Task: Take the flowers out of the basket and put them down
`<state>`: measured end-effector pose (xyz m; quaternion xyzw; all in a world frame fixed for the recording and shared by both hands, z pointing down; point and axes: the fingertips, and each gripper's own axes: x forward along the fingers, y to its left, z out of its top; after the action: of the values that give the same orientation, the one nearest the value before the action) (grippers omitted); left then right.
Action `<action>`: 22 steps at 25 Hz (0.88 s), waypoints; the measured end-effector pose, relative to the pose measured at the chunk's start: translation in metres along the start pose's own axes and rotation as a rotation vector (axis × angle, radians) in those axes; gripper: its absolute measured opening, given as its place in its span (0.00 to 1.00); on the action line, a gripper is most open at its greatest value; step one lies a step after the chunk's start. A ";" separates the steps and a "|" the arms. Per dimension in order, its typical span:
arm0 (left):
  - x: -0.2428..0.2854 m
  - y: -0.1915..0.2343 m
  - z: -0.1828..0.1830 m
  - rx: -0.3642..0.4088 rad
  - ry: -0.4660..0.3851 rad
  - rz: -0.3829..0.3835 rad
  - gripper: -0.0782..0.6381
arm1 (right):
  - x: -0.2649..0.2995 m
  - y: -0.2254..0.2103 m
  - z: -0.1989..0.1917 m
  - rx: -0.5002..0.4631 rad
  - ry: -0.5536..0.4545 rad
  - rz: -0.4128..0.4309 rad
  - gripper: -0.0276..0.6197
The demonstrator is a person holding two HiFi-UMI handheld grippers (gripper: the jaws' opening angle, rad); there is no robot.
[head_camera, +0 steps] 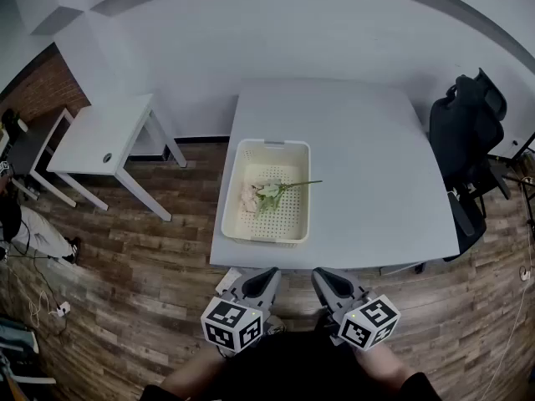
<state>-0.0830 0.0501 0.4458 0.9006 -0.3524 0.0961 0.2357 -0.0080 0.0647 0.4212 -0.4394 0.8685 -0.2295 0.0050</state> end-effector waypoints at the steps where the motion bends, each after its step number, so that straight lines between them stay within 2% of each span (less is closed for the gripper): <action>1: 0.000 0.000 0.000 0.001 0.001 0.000 0.12 | 0.000 0.000 0.000 0.000 0.001 0.001 0.08; 22: -0.003 0.001 -0.005 -0.002 0.016 0.002 0.12 | -0.002 0.002 -0.001 0.049 -0.027 0.033 0.08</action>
<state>-0.0863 0.0537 0.4499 0.8991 -0.3517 0.1034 0.2393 -0.0084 0.0677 0.4210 -0.4277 0.8696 -0.2447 0.0312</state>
